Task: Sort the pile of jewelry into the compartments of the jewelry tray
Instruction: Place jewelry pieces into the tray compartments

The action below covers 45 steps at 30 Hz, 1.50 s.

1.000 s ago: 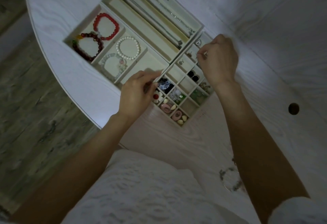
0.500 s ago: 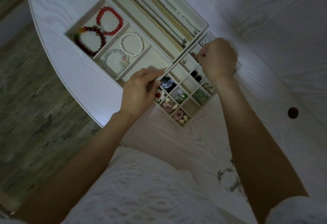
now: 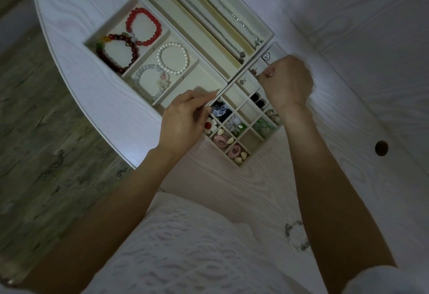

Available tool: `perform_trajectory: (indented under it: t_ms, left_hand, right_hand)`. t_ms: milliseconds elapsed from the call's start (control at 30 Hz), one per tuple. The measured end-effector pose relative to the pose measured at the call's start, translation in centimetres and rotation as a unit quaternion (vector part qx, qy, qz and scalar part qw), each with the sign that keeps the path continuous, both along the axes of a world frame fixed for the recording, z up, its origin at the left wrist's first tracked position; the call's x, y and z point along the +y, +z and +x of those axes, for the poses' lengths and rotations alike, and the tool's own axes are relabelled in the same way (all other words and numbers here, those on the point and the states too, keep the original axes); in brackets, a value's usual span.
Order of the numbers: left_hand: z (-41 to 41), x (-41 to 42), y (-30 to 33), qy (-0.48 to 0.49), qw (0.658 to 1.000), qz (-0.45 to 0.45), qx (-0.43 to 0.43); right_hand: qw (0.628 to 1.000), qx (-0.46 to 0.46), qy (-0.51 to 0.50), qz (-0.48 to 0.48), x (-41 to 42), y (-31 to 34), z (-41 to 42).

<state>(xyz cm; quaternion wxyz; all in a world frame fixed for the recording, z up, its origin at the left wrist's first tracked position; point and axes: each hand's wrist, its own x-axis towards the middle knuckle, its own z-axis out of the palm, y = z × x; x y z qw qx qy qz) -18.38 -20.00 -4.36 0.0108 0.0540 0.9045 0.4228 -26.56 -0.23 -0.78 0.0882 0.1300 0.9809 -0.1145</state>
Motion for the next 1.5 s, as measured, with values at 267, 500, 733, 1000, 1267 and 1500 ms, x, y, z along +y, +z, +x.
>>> perform_trajectory:
  t_ms: [267,500,733,1000,1267,1500]
  left_hand:
    - [0.0,0.0,0.0,-0.004,1.000,0.001,-0.001]
    - [0.0,-0.1,0.1,-0.017,0.999,-0.031,0.033]
    - [0.2,3.2,1.7,-0.142,0.974,-0.122,0.131]
    - [1.6,9.4,2.5,-0.277,0.931,-0.226,0.069]
    - [1.3,10.4,3.4,-0.279,0.922,-0.256,0.077]
    - [1.7,10.9,3.1,-0.259,0.927,-0.255,0.090]
  right_hand:
    - [0.999,0.025,-0.009,0.039,-0.5,-0.6,-0.2]
    - [0.998,0.066,0.018,-0.001,0.3,-0.2,1.5]
    - [0.983,0.168,0.002,-0.077,3.3,1.7,12.0]
    - [0.947,0.130,-0.287,-0.055,13.3,0.6,24.5]
    - [0.947,0.078,-0.300,-0.087,14.4,-1.5,22.1]
    - [0.967,0.146,-0.166,-0.126,10.1,-2.4,20.9]
